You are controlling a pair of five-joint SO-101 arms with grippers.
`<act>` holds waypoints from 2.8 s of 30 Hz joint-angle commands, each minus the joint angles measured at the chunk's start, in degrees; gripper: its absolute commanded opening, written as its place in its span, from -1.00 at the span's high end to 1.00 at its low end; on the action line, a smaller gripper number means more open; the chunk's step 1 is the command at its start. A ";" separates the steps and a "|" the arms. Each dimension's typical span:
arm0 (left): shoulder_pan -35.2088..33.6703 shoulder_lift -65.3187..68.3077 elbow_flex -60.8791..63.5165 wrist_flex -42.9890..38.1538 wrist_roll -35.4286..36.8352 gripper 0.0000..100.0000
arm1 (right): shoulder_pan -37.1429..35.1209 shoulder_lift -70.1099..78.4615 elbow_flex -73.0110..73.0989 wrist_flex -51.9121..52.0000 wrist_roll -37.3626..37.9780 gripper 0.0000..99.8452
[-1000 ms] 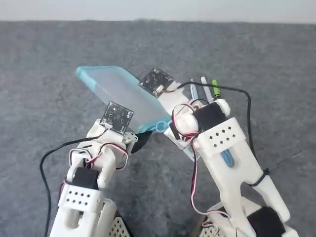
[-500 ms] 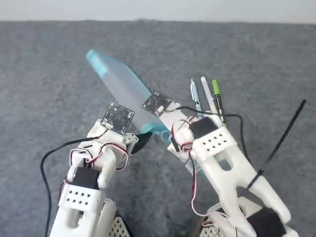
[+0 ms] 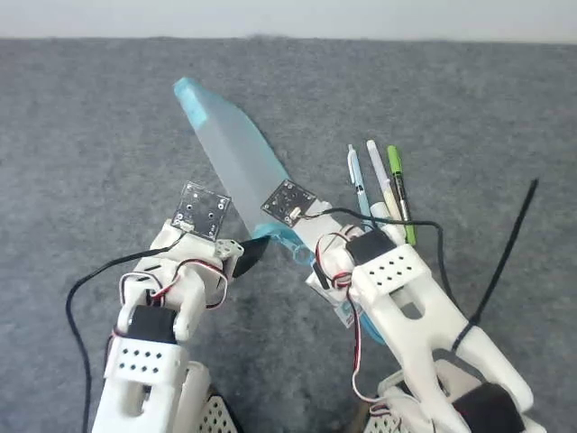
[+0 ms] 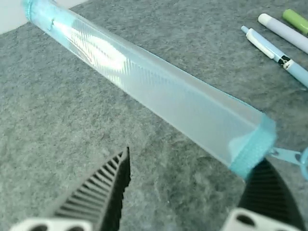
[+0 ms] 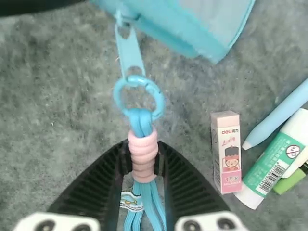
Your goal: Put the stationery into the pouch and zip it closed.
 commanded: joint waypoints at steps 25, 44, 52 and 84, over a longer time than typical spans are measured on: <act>-2.55 0.44 -4.44 -3.52 10.02 0.30 | -8.31 -12.26 -12.92 13.85 -6.86 0.99; -2.46 0.44 -5.85 -3.60 12.04 0.30 | -11.65 -6.64 -11.16 5.58 -8.88 0.99; -2.46 0.44 -3.47 -7.82 12.04 0.30 | -13.32 -4.44 -11.16 5.76 -8.79 0.99; -3.60 0.53 2.68 -12.40 14.51 0.46 | -6.20 -5.49 -34.81 22.90 -6.42 0.99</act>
